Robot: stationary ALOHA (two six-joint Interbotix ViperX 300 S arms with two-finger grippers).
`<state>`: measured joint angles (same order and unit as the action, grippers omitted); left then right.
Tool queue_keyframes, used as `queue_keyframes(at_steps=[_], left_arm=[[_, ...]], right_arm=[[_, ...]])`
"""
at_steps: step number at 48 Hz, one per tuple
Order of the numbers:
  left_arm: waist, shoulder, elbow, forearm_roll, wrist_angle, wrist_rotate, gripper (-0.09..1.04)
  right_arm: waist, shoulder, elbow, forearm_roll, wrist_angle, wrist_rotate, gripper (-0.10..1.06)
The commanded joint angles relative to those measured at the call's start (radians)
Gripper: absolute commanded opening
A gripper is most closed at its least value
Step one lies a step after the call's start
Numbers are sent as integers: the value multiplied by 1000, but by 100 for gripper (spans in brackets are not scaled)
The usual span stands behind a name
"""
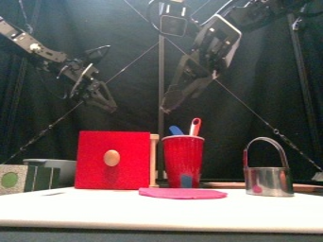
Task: Get the cutter from the drawer then cut the dough then place the extra dough in the bowl
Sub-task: Shut the drawer
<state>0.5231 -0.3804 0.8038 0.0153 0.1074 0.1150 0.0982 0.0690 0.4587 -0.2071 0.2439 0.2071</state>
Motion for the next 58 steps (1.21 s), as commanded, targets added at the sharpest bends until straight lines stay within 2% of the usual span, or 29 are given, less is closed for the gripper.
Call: queue_keyframes(at_steps=[1, 6, 12, 16, 20, 27, 33, 40, 58], left_arm=[[6, 43, -83, 86, 57, 0, 50], [12, 95, -138, 140, 106, 3, 46], [17, 172, -250, 207, 244, 23, 45], [18, 236, -339, 219, 342, 63, 45], [18, 302, -411, 207, 428, 144, 45], [37, 385, -482, 61, 526, 311, 45], [75, 431, -520, -132, 578, 492, 43], [114, 469, -541, -265, 606, 615, 43], [117, 558, -584, -256, 650, 643, 43]], right_arm=[[2, 18, -55, -2, -25, 0, 41], [3, 69, -97, -2, -29, 2, 39], [12, 129, -135, 9, -25, 3, 33], [25, 169, -163, 12, -21, 3, 25], [34, 195, -179, 15, -20, 3, 19], [41, 218, -206, 15, -11, 3, 17], [43, 225, -225, 14, -2, 2, 17], [38, 250, -255, 8, 2, 0, 17], [32, 316, -331, -21, 104, -2, 17]])
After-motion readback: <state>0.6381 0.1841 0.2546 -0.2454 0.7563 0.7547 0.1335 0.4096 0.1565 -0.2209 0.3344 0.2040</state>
